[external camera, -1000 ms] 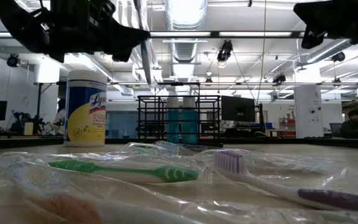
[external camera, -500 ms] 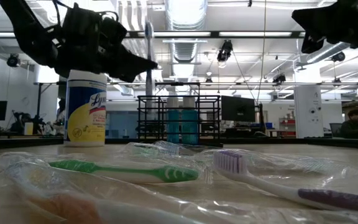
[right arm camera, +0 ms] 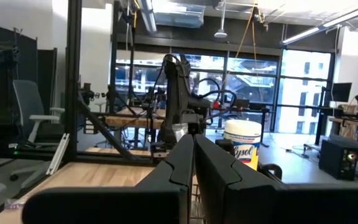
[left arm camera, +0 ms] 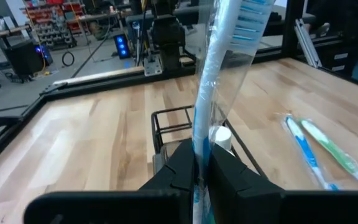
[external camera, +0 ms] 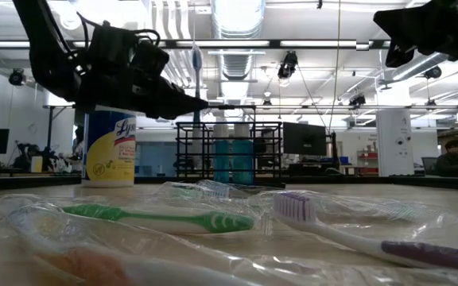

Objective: Pick & Place toothbrushing station
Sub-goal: Put the top blue toothbrush into the mesh organizer, then put the left blue toothbrush into the mesh organizer

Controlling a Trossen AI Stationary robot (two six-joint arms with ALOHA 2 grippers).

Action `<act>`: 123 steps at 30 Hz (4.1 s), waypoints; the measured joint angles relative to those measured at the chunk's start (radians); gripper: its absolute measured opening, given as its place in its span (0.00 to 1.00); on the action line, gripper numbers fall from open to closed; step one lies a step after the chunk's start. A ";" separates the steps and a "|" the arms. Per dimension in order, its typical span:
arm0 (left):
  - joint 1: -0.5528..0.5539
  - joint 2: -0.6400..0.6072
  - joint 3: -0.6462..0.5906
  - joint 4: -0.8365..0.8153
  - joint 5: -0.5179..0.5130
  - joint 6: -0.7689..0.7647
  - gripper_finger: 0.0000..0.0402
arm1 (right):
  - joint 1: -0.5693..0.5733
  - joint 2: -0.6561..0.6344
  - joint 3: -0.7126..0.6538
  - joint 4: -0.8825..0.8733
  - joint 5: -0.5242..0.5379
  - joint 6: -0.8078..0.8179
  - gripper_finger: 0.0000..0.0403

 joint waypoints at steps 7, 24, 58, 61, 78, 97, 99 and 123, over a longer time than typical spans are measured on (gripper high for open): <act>0.000 0.051 0.002 0.016 -0.004 -0.001 0.06 | 0.000 0.001 0.000 0.000 0.000 0.003 0.03; 0.003 0.075 0.002 0.015 -0.008 -0.034 0.16 | -0.001 0.003 0.000 0.001 0.000 -0.005 0.03; 0.050 -0.596 0.002 -0.539 -0.034 -0.080 0.64 | 0.000 0.009 0.000 0.000 -0.001 -0.015 0.03; 0.065 -0.769 0.006 -0.692 -0.111 -0.052 0.52 | 0.000 0.009 0.000 0.000 -0.001 -0.034 0.03; 0.063 -1.248 -0.305 -0.735 -0.171 -0.049 0.01 | 0.000 0.007 0.000 -0.063 0.042 0.026 0.03; 0.063 -1.365 -0.407 -0.789 -0.104 -0.113 0.02 | 0.000 0.008 -0.040 -0.026 0.004 0.133 0.03; 0.063 -1.365 -0.402 -0.789 -0.102 -0.116 0.02 | 0.000 0.008 -0.043 -0.028 0.018 0.134 0.03; -0.513 -0.902 0.218 -1.301 -0.647 -0.070 0.05 | 0.000 0.009 -0.047 -0.103 0.026 0.166 0.03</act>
